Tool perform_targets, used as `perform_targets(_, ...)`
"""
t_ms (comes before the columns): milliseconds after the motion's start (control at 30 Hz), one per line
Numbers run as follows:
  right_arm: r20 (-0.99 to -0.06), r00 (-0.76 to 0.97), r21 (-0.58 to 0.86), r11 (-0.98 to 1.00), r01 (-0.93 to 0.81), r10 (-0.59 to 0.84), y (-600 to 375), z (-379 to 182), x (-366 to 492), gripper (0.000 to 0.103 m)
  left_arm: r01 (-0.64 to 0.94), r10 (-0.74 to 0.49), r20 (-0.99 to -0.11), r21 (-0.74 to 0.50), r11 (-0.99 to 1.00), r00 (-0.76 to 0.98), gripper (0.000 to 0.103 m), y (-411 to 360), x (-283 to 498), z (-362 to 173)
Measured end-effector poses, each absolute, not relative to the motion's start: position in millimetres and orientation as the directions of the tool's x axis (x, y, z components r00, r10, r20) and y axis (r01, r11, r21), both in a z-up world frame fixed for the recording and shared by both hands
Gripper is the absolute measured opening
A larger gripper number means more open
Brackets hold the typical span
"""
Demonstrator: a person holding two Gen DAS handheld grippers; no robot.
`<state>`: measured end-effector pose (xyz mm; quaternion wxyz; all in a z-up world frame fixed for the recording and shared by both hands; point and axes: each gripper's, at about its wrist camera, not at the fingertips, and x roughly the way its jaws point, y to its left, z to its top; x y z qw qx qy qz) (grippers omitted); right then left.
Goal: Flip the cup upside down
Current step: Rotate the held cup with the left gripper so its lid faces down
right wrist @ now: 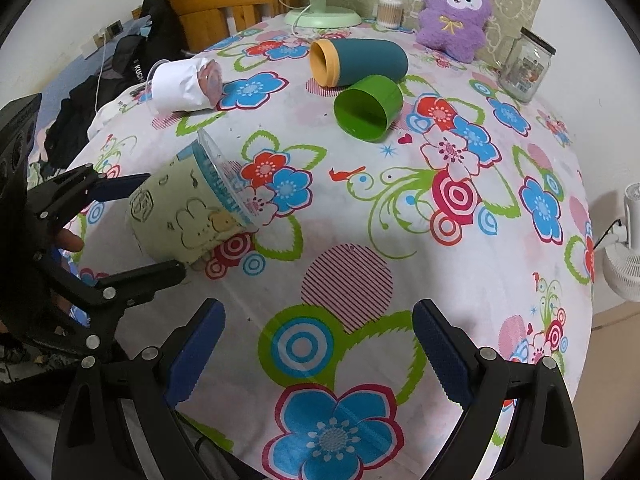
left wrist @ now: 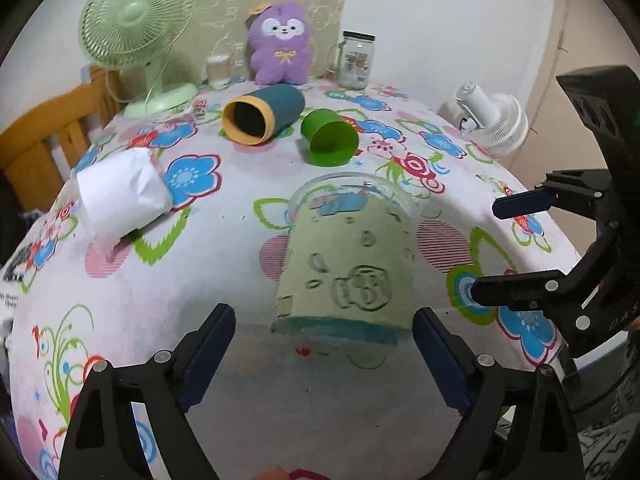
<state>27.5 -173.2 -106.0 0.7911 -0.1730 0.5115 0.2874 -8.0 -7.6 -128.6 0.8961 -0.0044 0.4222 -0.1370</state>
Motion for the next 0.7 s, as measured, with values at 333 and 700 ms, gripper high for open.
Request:
perform_targets(333, -0.908, 0.314, 0.022, 0.782, -0.623, 0.276, -177.9, -106.3, 28.3, 0.096, 0.231, -0.271, -0.759, -0.162, 0.959, 0.593, 0.059, -1.1, -7.2, -118.4)
perform_targets(700, -0.898, 0.302, 0.046, 0.752, -0.658, 0.319, -169.1, -107.9, 27.5, 0.096, 0.292, -0.066, -0.944, 0.033, 0.956, 0.324, 0.059, 13.2, 22.5, -79.4)
